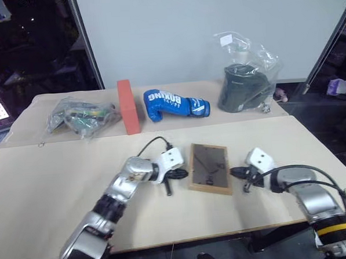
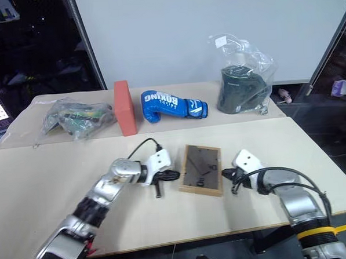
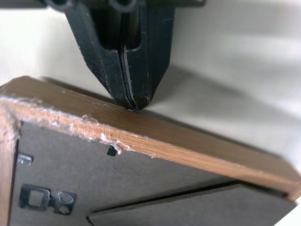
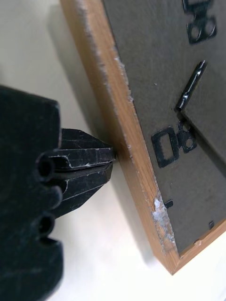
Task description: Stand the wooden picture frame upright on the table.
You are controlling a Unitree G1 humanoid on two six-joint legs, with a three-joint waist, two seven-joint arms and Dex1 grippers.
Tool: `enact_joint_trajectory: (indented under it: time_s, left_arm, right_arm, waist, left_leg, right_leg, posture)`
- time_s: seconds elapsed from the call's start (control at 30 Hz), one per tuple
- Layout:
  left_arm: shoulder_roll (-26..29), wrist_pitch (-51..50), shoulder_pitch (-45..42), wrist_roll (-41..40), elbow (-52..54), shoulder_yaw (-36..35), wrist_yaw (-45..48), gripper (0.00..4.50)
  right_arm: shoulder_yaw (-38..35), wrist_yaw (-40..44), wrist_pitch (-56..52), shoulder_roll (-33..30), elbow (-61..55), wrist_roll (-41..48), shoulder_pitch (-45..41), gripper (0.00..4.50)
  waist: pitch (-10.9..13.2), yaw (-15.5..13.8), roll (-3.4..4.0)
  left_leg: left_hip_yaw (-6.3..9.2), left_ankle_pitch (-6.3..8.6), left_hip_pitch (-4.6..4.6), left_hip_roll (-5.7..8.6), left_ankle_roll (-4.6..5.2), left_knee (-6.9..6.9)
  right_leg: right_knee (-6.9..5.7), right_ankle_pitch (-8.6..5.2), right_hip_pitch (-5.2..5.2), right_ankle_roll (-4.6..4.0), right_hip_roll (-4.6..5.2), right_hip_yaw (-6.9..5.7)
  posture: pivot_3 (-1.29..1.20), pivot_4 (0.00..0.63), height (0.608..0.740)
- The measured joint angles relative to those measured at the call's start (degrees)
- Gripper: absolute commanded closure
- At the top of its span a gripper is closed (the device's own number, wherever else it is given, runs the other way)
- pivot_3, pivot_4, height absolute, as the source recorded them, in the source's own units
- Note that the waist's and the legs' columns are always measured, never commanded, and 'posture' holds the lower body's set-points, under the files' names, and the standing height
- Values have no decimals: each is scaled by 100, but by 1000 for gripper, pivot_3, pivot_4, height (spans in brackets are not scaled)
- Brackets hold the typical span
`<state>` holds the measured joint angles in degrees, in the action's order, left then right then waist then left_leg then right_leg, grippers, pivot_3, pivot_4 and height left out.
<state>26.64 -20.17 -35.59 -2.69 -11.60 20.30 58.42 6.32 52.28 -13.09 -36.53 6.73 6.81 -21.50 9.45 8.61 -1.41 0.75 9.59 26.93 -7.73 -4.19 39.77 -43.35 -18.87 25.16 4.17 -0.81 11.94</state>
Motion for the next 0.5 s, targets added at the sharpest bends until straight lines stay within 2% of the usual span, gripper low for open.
enact_joint_trajectory:
  time_s: [0.2, 0.4, 0.5]
  left_arm:
    - [978, -430, 992, -316, 1157, -445, 188, 4490]
    - [1364, -920, 1618, -571, 1990, -687, 182, 4490]
    - [1366, -1050, 1740, -677, 2108, -773, 158, 4490]
  right_arm:
    - [557, 121, -107, 538, -182, -116, -255, 4500]
    - [991, 218, -93, 1050, -150, -177, -458, 4500]
    - [1114, 279, -5, 1094, -76, -231, -561, 4500]
  waist:
    - [-6, 105, -1]
    - [-12, 116, -3]
    - [-13, 89, -2]
  left_leg:
    - [25, 2, -24, -6, 3, -7]
    - [36, 13, -50, -5, -6, -4]
    - [39, 19, -50, -5, -12, -3]
  right_leg:
    - [-18, -18, -19, -22, -12, -19]
    - [-79, -62, -19, -41, -15, -29]
    - [-80, -68, -20, -42, -15, -34]
  posture:
    - [0, 150, 660]
    - [0, 150, 660]
    - [0, 150, 660]
